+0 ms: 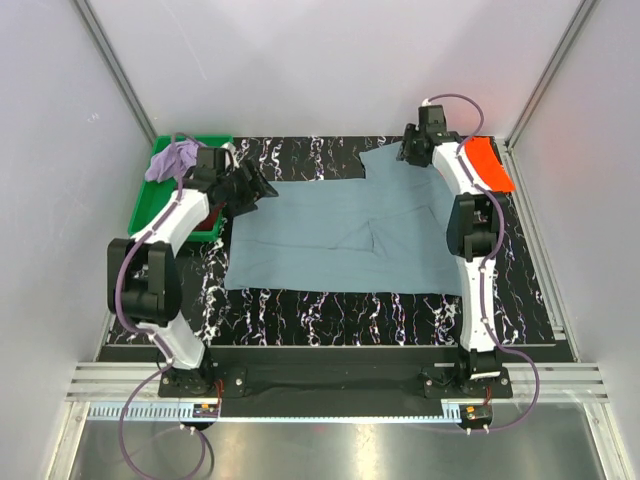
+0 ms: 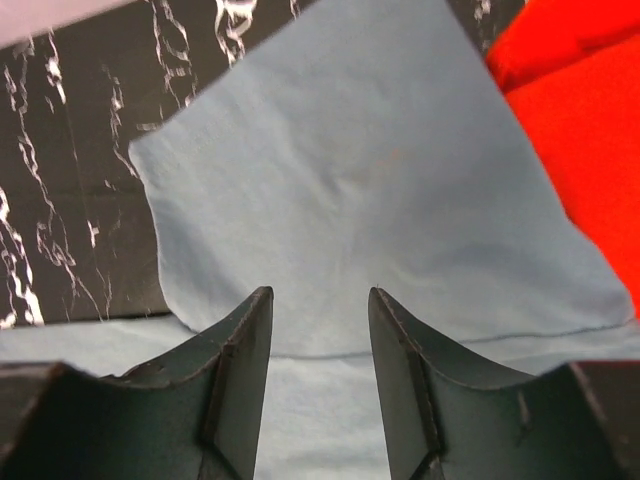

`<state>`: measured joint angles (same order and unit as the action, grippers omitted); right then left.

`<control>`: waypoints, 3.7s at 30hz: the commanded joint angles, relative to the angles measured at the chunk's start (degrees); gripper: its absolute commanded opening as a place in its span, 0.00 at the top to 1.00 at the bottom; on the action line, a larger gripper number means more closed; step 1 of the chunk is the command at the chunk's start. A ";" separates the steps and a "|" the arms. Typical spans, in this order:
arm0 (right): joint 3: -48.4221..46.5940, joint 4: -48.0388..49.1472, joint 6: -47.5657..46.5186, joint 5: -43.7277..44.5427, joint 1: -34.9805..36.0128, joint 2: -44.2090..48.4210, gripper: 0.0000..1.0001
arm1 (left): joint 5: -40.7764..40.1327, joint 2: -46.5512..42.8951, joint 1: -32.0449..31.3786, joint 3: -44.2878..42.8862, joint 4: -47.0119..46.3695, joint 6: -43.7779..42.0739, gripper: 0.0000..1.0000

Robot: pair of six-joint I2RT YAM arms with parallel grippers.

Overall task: Fold and stack the t-shirts
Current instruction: Fold the tshirt

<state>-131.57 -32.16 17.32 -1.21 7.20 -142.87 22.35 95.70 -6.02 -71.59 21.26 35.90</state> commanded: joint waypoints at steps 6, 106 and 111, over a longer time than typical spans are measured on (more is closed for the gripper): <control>7.37 -9.13 3.85 -3.62 1.15 13.74 0.69 | -17.77 -1.65 -4.87 -4.97 11.17 -3.12 0.25; 83.83 -6.42 26.97 9.91 1.15 49.70 1.00 | -30.43 -40.59 -3.21 50.93 7.39 26.84 1.00; 86.39 -7.03 28.21 11.14 1.15 53.99 1.00 | -36.30 -42.52 -3.21 50.15 13.71 29.40 1.00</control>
<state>-48.84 -34.15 44.56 5.10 8.25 -89.89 -6.63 54.28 -9.19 -21.71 28.97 62.72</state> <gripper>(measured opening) 0.010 0.008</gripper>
